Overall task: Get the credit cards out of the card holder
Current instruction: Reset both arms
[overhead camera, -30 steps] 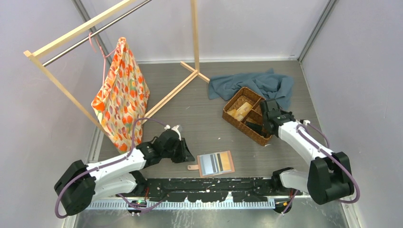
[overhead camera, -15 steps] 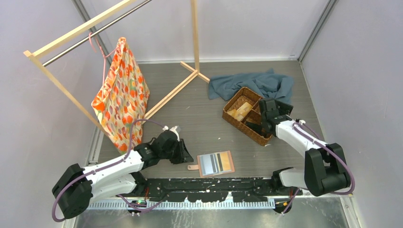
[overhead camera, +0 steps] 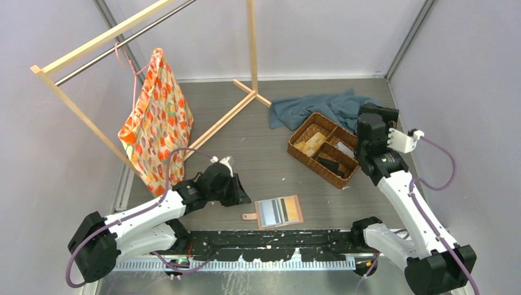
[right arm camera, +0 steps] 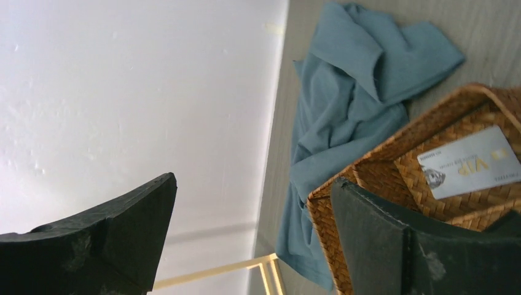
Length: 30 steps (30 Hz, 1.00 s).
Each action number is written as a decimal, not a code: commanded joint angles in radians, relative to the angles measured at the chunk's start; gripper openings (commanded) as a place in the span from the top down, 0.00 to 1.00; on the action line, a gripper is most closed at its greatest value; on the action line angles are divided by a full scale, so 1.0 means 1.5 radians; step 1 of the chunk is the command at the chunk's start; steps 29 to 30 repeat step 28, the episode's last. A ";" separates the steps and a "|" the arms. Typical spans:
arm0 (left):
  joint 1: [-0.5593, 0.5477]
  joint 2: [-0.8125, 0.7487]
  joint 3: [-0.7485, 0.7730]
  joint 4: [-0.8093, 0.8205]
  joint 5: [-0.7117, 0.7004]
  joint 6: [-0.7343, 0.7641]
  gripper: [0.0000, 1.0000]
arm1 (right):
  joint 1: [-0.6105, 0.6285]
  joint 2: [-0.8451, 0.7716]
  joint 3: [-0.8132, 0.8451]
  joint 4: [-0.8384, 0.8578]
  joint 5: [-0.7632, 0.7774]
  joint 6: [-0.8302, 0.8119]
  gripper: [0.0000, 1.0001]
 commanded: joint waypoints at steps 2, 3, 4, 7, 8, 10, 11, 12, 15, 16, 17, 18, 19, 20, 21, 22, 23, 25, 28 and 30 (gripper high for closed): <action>0.005 -0.037 0.081 -0.069 -0.074 0.045 0.77 | 0.001 -0.010 0.090 -0.032 -0.041 -0.336 0.00; 0.005 -0.046 0.096 -0.092 -0.091 0.053 0.76 | 0.001 -0.020 0.086 -0.034 -0.046 -0.380 0.00; 0.005 -0.058 0.111 -0.112 -0.123 0.062 0.74 | 0.001 -0.034 0.075 -0.029 -0.047 -0.418 0.00; 0.005 -0.099 0.155 -0.166 -0.195 0.089 0.71 | 0.001 -0.094 0.024 -0.005 -0.037 -0.534 0.00; 0.005 -0.110 0.175 -0.191 -0.220 0.097 0.69 | 0.001 -0.114 0.013 -0.018 -0.020 -0.560 0.00; 0.006 -0.128 0.201 -0.229 -0.270 0.103 0.62 | 0.001 -0.149 0.002 -0.058 0.026 -0.588 0.00; 0.005 -0.134 0.214 -0.247 -0.288 0.104 0.58 | 0.001 -0.163 -0.002 -0.078 0.051 -0.603 0.00; 0.006 -0.141 0.225 -0.261 -0.302 0.105 0.53 | 0.001 -0.177 -0.004 -0.095 0.067 -0.623 0.00; 0.006 -0.161 0.251 -0.287 -0.327 0.107 0.50 | 0.001 -0.212 -0.006 -0.147 0.109 -0.661 0.00; 0.006 -0.169 0.255 -0.292 -0.337 0.106 0.50 | 0.001 -0.223 -0.005 -0.168 0.122 -0.651 0.00; 0.006 -0.177 0.257 -0.296 -0.345 0.105 0.50 | 0.001 -0.232 -0.004 -0.185 0.128 -0.635 0.00; 0.006 -0.185 0.257 -0.299 -0.353 0.104 0.50 | 0.001 -0.246 -0.005 -0.193 0.128 -0.625 0.00; 0.006 -0.194 0.255 -0.302 -0.360 0.101 0.50 | 0.001 -0.252 -0.005 -0.201 0.129 -0.613 0.00; 0.006 -0.205 0.252 -0.305 -0.370 0.097 0.50 | 0.001 -0.259 -0.005 -0.208 0.132 -0.603 0.00; 0.006 -0.213 0.248 -0.309 -0.378 0.092 0.50 | 0.001 -0.264 -0.007 -0.210 0.135 -0.597 0.00; 0.006 -0.221 0.246 -0.313 -0.383 0.088 0.50 | 0.001 -0.267 -0.008 -0.212 0.137 -0.593 0.00; 0.006 -0.228 0.241 -0.316 -0.386 0.085 0.50 | 0.001 -0.269 -0.007 -0.214 0.138 -0.591 0.00; 0.005 -0.242 0.234 -0.320 -0.392 0.079 0.50 | 0.001 -0.270 0.000 -0.233 0.153 -0.572 0.00; 0.006 -0.262 0.228 -0.328 -0.408 0.068 0.50 | 0.001 -0.271 0.011 -0.274 0.192 -0.540 0.00; 0.006 -0.262 0.228 -0.328 -0.408 0.068 0.50 | 0.001 -0.271 0.011 -0.274 0.192 -0.540 0.00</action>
